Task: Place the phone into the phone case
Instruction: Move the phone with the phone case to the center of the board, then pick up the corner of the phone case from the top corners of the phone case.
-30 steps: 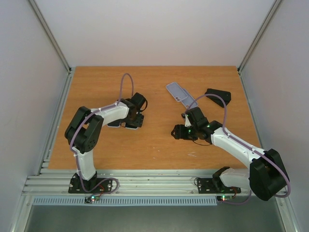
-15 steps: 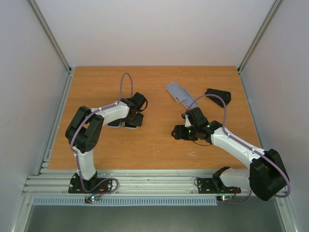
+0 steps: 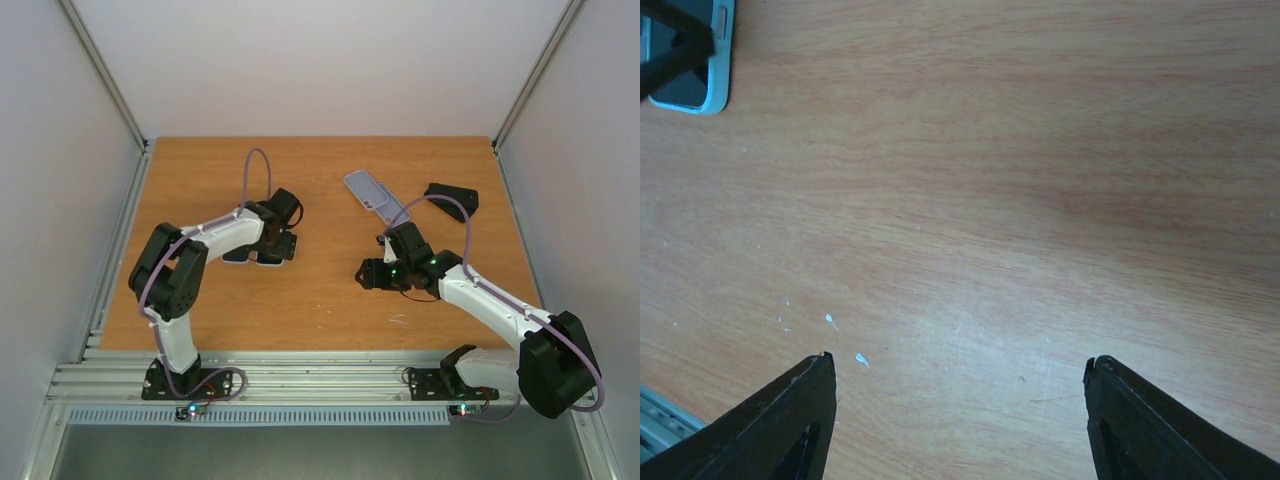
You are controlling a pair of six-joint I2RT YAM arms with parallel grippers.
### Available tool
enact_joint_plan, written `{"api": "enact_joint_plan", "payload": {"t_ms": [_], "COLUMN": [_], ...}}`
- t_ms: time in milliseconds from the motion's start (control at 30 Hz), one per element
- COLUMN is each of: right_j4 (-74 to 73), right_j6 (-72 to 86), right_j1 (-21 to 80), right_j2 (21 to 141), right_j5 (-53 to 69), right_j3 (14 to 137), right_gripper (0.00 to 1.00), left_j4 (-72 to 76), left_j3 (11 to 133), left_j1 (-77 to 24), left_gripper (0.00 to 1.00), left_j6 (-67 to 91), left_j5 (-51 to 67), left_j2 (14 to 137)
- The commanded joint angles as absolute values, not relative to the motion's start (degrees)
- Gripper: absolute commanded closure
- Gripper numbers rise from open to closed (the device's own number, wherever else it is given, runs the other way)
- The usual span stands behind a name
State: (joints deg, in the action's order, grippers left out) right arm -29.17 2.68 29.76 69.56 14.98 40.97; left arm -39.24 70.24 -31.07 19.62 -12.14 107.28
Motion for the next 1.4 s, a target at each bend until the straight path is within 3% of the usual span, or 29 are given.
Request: {"api": "enact_joint_plan", "payload": {"t_ms": [0, 367, 800, 1100, 1367], "right_j4": [-30.61, -32.26, -31.27, -25.53, -15.85], "right_j6": [0.99, -3.51, -8.30, 3.51, 14.52], "right_j1": [29.40, 26.61, 18.43, 12.00, 7.72], "right_j2": [68.08, 71.91, 89.74, 103.44, 111.97], "right_j5": [13.72, 10.64, 4.61, 11.64, 18.86], "right_j3": [42.22, 49.82, 65.64, 74.67, 76.63], "right_gripper": [0.30, 0.27, 0.30, 0.38, 0.44], "left_j4": [-40.34, -48.60, -56.33, -46.67, -45.59], "left_j3": [70.76, 73.70, 74.22, 62.11, 59.95], "left_j1": [-30.65, -30.67, -30.67, -30.67, -30.63], "left_gripper": [0.09, 0.01, 0.01, 0.01, 0.01], "left_j6": [20.38, 20.45, 13.32, 8.90, 8.52], "left_j5": [-10.58, -9.29, -18.43, -21.99, -22.81], "left_j2": [99.69, 83.90, 66.84, 56.82, 55.10]}}
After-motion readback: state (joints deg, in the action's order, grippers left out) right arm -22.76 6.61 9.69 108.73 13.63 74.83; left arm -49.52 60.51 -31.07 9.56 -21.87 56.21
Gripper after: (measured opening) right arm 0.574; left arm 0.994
